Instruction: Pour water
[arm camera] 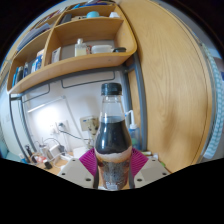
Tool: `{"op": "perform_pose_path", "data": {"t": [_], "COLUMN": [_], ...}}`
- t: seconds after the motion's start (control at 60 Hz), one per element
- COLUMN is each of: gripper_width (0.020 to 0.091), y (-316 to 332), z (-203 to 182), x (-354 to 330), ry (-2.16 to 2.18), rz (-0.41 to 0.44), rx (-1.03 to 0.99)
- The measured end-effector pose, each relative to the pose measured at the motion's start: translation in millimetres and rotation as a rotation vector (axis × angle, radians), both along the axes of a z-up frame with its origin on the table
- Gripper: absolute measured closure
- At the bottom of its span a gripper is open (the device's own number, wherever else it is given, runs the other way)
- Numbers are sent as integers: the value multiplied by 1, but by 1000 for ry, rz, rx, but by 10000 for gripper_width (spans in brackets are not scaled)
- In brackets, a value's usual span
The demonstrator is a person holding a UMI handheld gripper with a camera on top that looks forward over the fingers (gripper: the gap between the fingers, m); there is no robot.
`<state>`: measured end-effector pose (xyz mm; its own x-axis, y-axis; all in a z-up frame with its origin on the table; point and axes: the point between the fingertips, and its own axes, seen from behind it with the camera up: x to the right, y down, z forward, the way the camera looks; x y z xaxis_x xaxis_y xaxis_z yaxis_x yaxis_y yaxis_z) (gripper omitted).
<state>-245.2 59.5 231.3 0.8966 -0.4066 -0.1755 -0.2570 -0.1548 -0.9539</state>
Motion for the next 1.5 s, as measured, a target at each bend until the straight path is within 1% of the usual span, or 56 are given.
{"op": "perform_pose_path", "data": {"t": [0.117, 0.217, 0.35, 0.583, 0.6, 0.617, 0.633, 0.7, 0.833, 0.9, 0.933, 1.0, 1.017, 1.05, 1.167, 1.3, 1.333, 1.383, 1.5], "gripper_width": [689, 690, 689, 690, 650, 676, 676, 654, 599, 556, 471, 251, 232, 252, 245, 248, 241, 249, 255], "y": [-11, -14, -14, -18, -19, -23, -19, -26, -30, -29, -28, -34, -35, -39, -62, -114, -129, -150, -191], "z": [-25, -54, -83, -137, -142, -141, -139, -140, -139, -141, -145, -153, -155, -158, -165, -172, -168, -158, -122], "x": [47, 73, 89, 97, 96, 94, 96, 96, 94, 94, 92, 92, 91, 87, 64, 37, 30, 22, 18], "ry": [-81, -95, -126, -114, -111, -109, -113, -82, -77, -62, -49, -57, -60, -60, -33, -4, 5, 11, 8], "rz": [-54, -63, -40, -7, -1, 3, -2, -14, -10, -6, -1, 0, 3, 8, 55, 94, 109, 134, 123], "rx": [-41, -68, -89, -142, -150, -147, -117, -89, -58, -72, -89, -139, -149, -165, -196, -319, -352, -393, -440]}}
